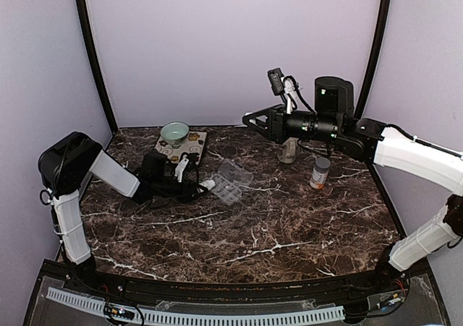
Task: Sort the pills into containers
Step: Pour the pill into the compartment of the pill container.
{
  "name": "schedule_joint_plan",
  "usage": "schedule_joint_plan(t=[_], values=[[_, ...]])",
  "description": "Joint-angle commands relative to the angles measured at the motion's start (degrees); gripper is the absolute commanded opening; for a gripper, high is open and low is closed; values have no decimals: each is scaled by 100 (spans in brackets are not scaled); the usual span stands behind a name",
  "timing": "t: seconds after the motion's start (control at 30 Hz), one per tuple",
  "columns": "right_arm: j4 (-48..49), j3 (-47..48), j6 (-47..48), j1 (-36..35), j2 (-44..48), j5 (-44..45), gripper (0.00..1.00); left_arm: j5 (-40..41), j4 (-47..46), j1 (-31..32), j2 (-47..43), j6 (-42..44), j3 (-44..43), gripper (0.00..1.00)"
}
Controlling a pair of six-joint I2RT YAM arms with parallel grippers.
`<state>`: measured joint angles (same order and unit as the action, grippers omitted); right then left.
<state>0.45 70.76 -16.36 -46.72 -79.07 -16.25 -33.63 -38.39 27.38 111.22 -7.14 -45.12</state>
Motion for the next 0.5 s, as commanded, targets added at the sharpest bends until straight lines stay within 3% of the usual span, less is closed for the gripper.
schedule_joint_plan(t=[0.0, 0.47], values=[[262, -89, 7, 24, 126, -28, 2, 80, 369, 44, -320, 157, -112, 0], [259, -115, -17, 29, 164, -10, 2, 141, 676, 46, -439, 283, -228, 0]])
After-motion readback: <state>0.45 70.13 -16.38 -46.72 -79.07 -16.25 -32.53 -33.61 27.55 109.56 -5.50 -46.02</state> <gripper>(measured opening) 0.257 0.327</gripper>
